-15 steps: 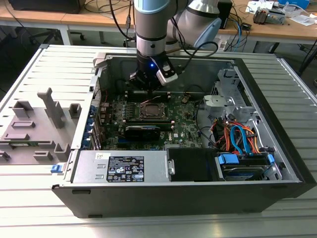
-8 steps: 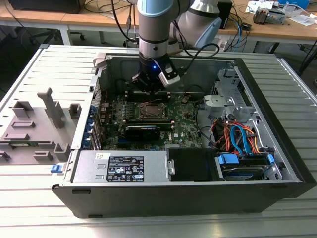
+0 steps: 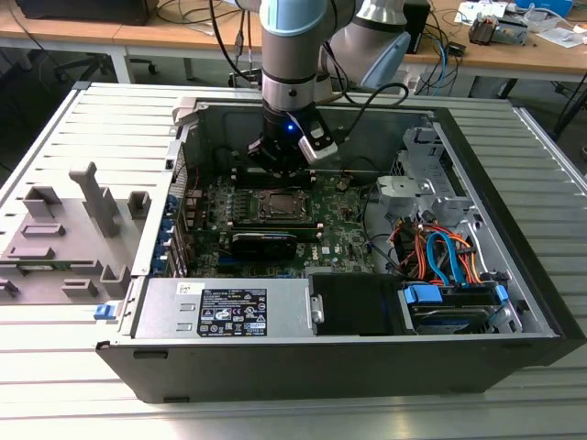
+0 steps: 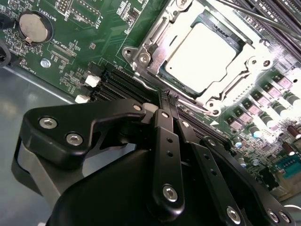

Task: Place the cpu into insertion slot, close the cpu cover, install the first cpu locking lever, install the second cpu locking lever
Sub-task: 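Install the first cpu locking lever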

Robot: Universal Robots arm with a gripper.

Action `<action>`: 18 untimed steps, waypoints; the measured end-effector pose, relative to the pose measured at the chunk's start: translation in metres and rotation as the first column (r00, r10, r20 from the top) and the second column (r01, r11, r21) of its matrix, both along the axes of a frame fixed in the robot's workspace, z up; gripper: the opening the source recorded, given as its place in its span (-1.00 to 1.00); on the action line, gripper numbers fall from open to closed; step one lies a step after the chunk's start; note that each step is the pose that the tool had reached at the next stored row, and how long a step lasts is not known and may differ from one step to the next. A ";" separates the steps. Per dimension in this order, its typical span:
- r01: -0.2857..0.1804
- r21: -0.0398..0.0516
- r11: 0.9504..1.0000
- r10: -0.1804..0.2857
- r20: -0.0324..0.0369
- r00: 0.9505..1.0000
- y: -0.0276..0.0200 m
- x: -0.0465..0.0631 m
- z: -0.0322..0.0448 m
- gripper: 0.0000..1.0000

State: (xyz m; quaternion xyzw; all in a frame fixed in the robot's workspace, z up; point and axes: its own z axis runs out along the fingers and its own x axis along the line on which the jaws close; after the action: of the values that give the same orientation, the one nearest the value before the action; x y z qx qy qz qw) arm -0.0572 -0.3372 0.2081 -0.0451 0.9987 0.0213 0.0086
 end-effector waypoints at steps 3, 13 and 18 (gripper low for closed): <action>-0.001 -0.001 1.000 0.001 0.000 1.000 0.0000 0.001 -0.0012 -0.78; -0.002 -0.002 1.000 0.002 0.000 1.000 -0.0002 0.003 -0.0035 -0.78; -0.002 -0.002 1.000 0.002 0.000 1.000 -0.0012 0.004 -0.0038 -0.78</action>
State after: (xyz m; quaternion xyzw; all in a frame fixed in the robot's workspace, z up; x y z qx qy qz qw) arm -0.0536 -0.3384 0.2043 -0.0459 0.9987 0.0205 0.0087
